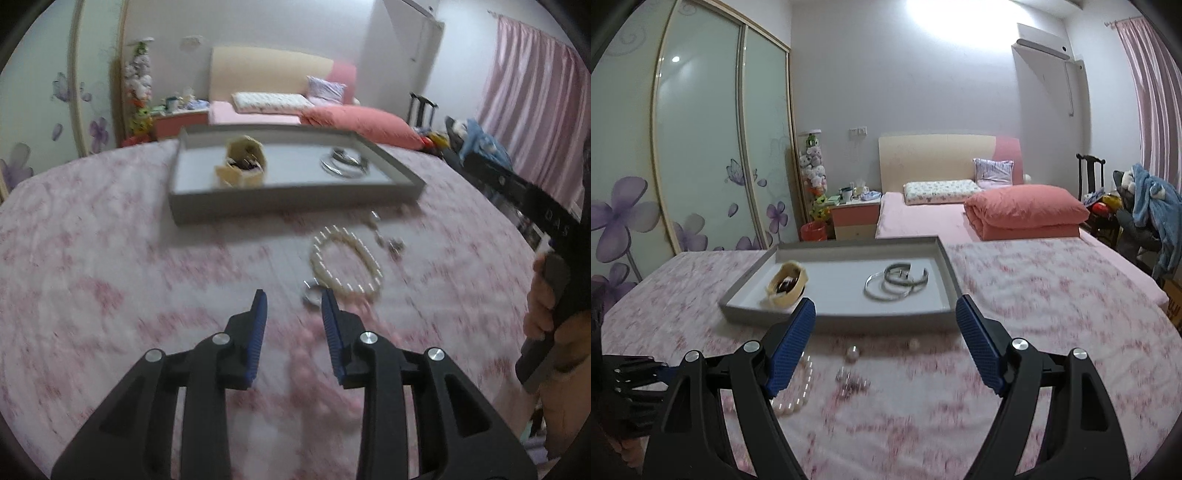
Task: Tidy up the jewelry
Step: 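Lower the left gripper onto the pink bead bracelet and grasp it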
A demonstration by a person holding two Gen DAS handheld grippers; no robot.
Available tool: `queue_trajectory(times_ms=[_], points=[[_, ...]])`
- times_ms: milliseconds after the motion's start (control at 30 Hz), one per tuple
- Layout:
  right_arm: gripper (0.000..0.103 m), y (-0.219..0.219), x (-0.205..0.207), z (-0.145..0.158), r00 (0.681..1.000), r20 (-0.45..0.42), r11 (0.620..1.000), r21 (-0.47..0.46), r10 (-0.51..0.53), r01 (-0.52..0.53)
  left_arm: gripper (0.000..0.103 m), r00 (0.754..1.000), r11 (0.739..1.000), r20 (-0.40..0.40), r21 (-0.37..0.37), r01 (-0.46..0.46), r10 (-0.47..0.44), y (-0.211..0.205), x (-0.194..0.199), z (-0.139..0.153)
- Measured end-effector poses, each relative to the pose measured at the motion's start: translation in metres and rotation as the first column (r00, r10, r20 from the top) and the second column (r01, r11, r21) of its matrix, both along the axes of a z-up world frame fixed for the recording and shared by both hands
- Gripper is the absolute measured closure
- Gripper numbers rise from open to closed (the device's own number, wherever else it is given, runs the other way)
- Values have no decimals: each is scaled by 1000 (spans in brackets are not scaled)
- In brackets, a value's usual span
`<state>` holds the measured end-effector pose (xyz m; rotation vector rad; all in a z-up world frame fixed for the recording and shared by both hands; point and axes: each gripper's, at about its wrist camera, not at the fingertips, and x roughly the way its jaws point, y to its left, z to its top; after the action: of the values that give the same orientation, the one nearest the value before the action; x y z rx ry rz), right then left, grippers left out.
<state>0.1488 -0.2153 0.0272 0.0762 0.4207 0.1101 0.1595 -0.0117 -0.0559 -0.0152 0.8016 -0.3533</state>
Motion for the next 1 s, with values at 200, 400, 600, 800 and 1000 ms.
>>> queue_trajectory(times_ms=[200,400,600,800,1000], points=[[25,-3,-10,-8,1000,-21,1000,5,7,-7,71,997,997,-44,27,67,-66,-16,-6,-9],[25,-7,-18,-6,1000,-12,1000,17,-2,2,71,994,991,-94,113,70,-60,-22,-7,-18],[25,-10,-19,-7,1000,-15,1000,28,-3,4,73,995,978,-82,194,77,-62,-30,-11,-20],[25,-10,-19,-6,1000,-14,999,35,-1,2,76,995,979,-82,195,65,-50,-28,-10,-20],[25,-7,-20,-5,1000,-11,999,38,6,-6,76,996,976,-74,209,65,-51,-30,-11,-20]])
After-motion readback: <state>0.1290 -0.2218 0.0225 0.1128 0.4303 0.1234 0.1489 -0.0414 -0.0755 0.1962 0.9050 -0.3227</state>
